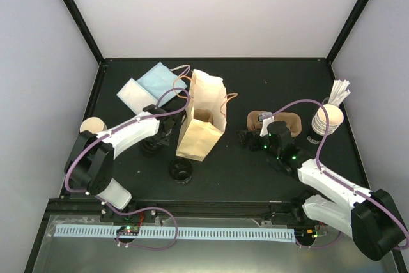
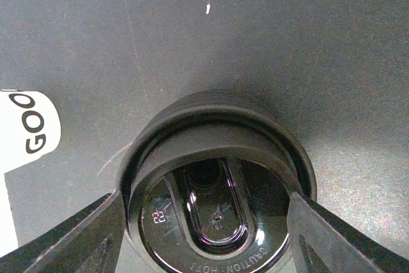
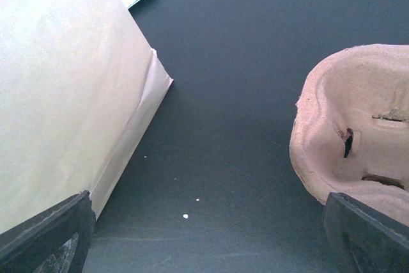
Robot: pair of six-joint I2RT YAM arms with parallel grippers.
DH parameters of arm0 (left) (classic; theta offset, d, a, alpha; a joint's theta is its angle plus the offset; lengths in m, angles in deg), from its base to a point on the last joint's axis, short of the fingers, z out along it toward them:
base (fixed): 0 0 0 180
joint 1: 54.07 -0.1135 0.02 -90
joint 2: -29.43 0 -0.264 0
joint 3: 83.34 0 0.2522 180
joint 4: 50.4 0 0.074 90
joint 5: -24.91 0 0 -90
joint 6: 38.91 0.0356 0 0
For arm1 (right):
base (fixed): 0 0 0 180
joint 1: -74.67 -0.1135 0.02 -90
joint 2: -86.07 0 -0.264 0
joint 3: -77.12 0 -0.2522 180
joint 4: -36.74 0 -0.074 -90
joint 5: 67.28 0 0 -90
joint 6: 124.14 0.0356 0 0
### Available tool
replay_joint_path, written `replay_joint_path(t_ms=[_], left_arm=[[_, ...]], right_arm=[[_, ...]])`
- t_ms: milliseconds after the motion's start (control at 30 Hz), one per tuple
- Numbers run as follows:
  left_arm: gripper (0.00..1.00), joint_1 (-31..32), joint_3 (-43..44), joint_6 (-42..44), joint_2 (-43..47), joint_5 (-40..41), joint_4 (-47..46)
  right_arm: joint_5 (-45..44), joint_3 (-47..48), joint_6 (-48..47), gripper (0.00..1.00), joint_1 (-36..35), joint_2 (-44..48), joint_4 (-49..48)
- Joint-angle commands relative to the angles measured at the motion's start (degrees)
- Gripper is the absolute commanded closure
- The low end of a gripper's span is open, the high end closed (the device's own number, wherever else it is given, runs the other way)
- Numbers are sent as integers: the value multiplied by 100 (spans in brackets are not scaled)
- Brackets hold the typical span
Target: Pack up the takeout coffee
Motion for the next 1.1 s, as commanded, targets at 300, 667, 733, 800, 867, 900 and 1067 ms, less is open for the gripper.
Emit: replay_joint_path(t_ms=[300, 667, 733, 800, 867, 900, 1067], left_arm=[[18, -90, 179, 17, 134, 96, 273], [2, 100, 163, 126, 182, -162, 133], [1, 112, 154, 95, 54, -89, 177], [1, 114, 147, 93, -18, -67, 182], [1, 119, 128, 120, -35, -81, 175], [1, 116, 122, 128, -35, -84, 166], [1, 113, 114, 159, -38, -75, 139]], right_arm=[[43, 68, -79, 0, 9, 0, -143], [72, 84, -86, 0, 9, -47, -165], [69, 84, -86, 0, 13, -49, -169], [68, 86, -86, 0, 9, -54, -169], [75, 84, -86, 0, 9, -59, -169], [69, 84, -84, 0, 9, -61, -165], [77, 85, -82, 0, 9, -57, -161]])
